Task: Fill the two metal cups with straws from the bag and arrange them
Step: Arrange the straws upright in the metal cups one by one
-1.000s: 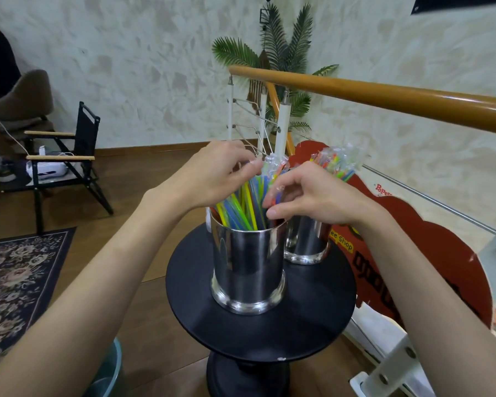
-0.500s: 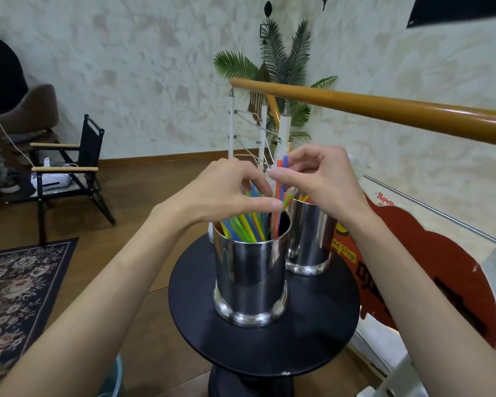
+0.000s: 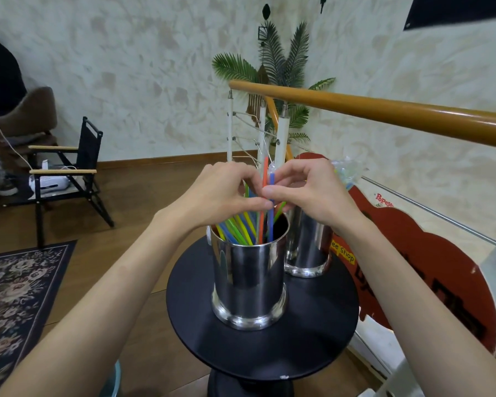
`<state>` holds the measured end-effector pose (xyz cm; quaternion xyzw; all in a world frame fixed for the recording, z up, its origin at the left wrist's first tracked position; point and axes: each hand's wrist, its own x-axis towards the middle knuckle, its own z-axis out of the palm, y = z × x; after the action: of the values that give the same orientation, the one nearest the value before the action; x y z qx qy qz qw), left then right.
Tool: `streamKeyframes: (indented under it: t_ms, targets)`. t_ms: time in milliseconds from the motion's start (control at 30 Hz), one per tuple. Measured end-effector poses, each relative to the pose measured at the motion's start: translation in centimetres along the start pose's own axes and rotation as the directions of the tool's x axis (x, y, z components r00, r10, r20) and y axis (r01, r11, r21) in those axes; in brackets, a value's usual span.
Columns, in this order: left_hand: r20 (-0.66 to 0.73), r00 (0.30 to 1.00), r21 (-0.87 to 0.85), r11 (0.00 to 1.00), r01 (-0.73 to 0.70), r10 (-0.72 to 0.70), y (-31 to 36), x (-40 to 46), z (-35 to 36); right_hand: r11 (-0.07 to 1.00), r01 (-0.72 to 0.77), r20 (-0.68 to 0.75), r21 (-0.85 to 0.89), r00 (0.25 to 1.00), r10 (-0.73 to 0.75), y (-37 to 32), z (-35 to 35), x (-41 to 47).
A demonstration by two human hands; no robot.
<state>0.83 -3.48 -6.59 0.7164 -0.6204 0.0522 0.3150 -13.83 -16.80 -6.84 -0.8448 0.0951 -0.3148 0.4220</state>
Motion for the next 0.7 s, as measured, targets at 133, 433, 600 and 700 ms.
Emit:
streamKeyframes:
  t_ms: [133, 433, 600, 700]
  targets:
    - [-0.017, 0.999, -0.085, 0.996, 0.031, -0.033, -0.1, -0.3, -0.7, 1.000, -0.031, 0.010, 0.002, 0.999, 0.031, -0.1, 0.3, -0.2]
    - [0.000, 0.995, -0.068, 0.992, 0.104, -0.104, -0.4, -0.5, -2.3, 0.957, 0.028, 0.129, -0.289, 0.992, 0.011, 0.4, 1.9, -0.7]
    - [-0.063, 0.993, 0.063, 0.993, 0.104, -0.100, -0.8, -0.7, -2.4, 0.908, 0.058, 0.162, -0.416, 0.987, 0.011, 1.0, 2.7, -0.9]
    - [-0.084, 0.992, -0.025, 0.995, 0.093, -0.095, -0.9, -0.9, -2.7, 0.900, 0.057, 0.171, -0.432, 0.985, 0.020, 1.0, 2.8, -1.0]
